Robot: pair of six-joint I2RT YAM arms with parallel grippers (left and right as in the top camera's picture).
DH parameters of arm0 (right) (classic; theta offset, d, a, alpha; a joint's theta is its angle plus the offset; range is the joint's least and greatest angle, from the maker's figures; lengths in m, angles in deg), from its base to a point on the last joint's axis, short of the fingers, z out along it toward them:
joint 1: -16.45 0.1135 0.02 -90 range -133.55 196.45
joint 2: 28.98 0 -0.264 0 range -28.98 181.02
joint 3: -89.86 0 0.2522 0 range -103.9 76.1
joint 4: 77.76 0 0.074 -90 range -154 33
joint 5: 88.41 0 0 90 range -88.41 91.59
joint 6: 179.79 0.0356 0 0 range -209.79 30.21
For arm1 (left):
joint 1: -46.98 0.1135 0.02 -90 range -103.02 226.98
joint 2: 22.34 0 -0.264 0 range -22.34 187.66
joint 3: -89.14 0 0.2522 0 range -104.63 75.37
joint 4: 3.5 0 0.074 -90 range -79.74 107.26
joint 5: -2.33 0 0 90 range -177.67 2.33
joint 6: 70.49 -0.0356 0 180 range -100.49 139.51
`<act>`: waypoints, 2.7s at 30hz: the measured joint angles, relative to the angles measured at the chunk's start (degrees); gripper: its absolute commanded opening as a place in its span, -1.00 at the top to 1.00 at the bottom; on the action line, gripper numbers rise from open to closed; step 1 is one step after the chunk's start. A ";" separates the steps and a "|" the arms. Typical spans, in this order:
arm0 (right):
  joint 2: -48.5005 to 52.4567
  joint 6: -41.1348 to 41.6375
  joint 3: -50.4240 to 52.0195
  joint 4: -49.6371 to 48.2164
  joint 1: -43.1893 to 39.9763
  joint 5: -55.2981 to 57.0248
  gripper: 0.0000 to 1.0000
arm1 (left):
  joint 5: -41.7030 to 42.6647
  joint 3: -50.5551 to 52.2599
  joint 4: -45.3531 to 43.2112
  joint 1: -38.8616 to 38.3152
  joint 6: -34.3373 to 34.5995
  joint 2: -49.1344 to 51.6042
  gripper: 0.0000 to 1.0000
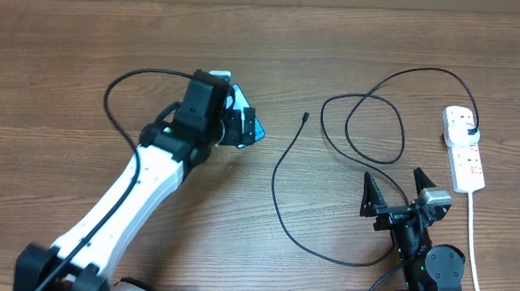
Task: Plug charger to phone and switch on socket
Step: 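Move the left gripper forward over the Galaxy phone and lower it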
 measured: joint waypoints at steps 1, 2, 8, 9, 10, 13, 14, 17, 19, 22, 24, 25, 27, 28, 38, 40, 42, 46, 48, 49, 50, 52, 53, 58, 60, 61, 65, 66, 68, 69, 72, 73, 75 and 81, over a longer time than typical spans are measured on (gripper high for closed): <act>0.00 -0.02 0.00 0.02 0.00 0.02 -1.00 | 1.03 0.00 -0.33 0.00 0.39 1.03 -1.00; 0.00 0.00 0.00 -0.02 0.00 0.00 -1.00 | 1.88 0.00 -0.55 0.00 0.68 1.81 -0.99; 0.00 -0.02 0.00 0.00 0.00 -0.02 -0.99 | 6.32 0.00 -1.75 0.00 2.05 4.96 -0.99; 0.00 -0.02 0.00 0.00 0.00 0.02 -1.00 | 6.73 0.00 -1.92 0.00 2.47 5.20 -1.00; 0.00 -0.04 0.00 0.00 0.00 0.02 -1.00 | 6.93 0.00 -2.08 0.00 3.43 5.42 -1.00; 0.00 -0.04 0.00 0.02 0.00 0.02 -1.00 | 6.21 -0.02 -1.90 0.00 8.22 5.60 -1.00; 0.00 -0.04 0.00 0.00 0.00 0.02 -0.99 | 5.73 -0.13 -1.57 0.00 9.84 5.60 -1.00; 0.00 0.00 0.00 0.00 0.00 0.02 -1.00 | 4.02 -1.46 0.98 0.00 14.25 5.81 -1.00; 0.00 -0.02 0.00 -0.07 0.00 0.02 -1.00 | 2.45 -4.85 4.66 0.00 16.65 7.04 -1.00; 0.00 -0.04 0.00 -0.09 0.00 0.02 -1.00 | -0.48 -12.87 13.14 -0.07 18.14 10.62 -1.00; 0.00 -0.04 0.00 0.02 0.00 0.02 -1.00 | -2.62 -20.85 19.74 -0.07 18.64 14.86 -1.00; 0.00 0.00 0.00 0.04 0.00 0.00 -1.00 | -3.32 -24.44 21.88 -0.07 18.82 16.98 -1.00; 0.00 -0.02 0.00 0.00 0.00 0.02 -1.00 | -4.37 -31.32 25.79 -0.07 19.56 21.31 -1.00; 0.00 -0.07 0.00 0.02 0.00 0.00 -1.00 | -4.70 -34.34 27.04 -0.07 19.85 23.45 -1.00; 0.00 -0.02 0.00 0.02 0.00 0.02 -1.00 | -4.07 -44.48 27.96 -0.68 20.00 38.07 -1.00; 0.00 -0.02 0.00 0.04 0.00 0.02 -1.00 | -4.02 -44.48 28.57 -0.70 20.00 40.26 -1.00; 0.00 0.00 0.00 0.02 0.00 0.02 -1.00 | -3.85 -44.48 28.65 -0.70 20.00 42.21 -1.00; 0.00 -0.02 0.00 0.00 0.00 0.02 -1.00 | -3.82 -44.48 28.65 -0.70 20.00 45.18 -1.00; 0.00 -0.02 0.00 0.02 0.00 0.02 -1.00 | -3.85 -44.48 28.65 -0.70 20.00 46.07 -1.00; 0.00 -0.02 0.00 0.02 0.00 0.02 -1.00 | -3.87 -44.48 28.65 -0.68 20.00 46.49 -1.00; 0.00 -0.02 0.00 0.02 0.00 0.02 -1.00 | -3.87 -44.48 28.65 -0.68 20.00 46.73 -1.00; 0.00 -0.02 0.00 0.00 0.00 0.00 -1.00 | -4.07 -44.52 28.89 -0.50 20.00 46.93 -1.00; 0.00 0.00 0.00 0.00 0.00 0.00 -1.00 | -4.07 -44.57 28.89 -0.42 20.00 46.93 -1.00; 0.00 -0.02 0.00 0.02 0.00 0.00 -1.00 | -4.04 -44.59 29.29 0.90 20.00 46.95 -1.00; 0.00 -0.02 0.00 0.00 0.00 0.02 -1.00 | -4.07 -44.59 29.86 1.70 20.00 46.95 -1.00; 0.00 -0.02 0.00 0.00 0.00 0.02 -1.00 | -4.04 -44.59 29.92 2.03 20.00 46.95 -1.00; 0.00 0.00 0.00 0.00 0.00 0.02 -1.00 | -3.65 -44.61 30.10 2.82 19.98 46.95 -0.99; 0.00 -0.02 0.00 0.00 0.00 0.00 -1.00 | -3.58 -44.61 30.10 2.82 20.00 46.95 -1.00; 0.00 -0.02 0.00 0.00 0.00 0.02 -1.00 | -3.39 -44.59 29.94 2.73 20.00 46.95 -1.00; 0.00 -0.02 0.00 0.00 0.00 0.02 -0.99 | -3.23 -44.54 29.68 2.71 20.00 46.95 -1.00; 0.00 -0.02 0.00 0.00 0.00 0.02 -1.00 | -2.78 -43.78 28.33 2.71 19.98 46.95 -1.00; 0.00 -0.02 0.00 0.02 0.00 0.02 -1.00 | -2.56 -43.63 28.04 2.71 19.98 46.95 -1.00; 0.00 -0.02 0.00 0.02 0.00 0.00 -1.00 | -2.23 -42.95 26.97 2.71 19.98 46.95 -1.00; 0.00 -0.02 0.00 0.02 0.00 0.02 -1.00 | -2.01 -42.77 26.62 2.71 20.00 46.95 -1.00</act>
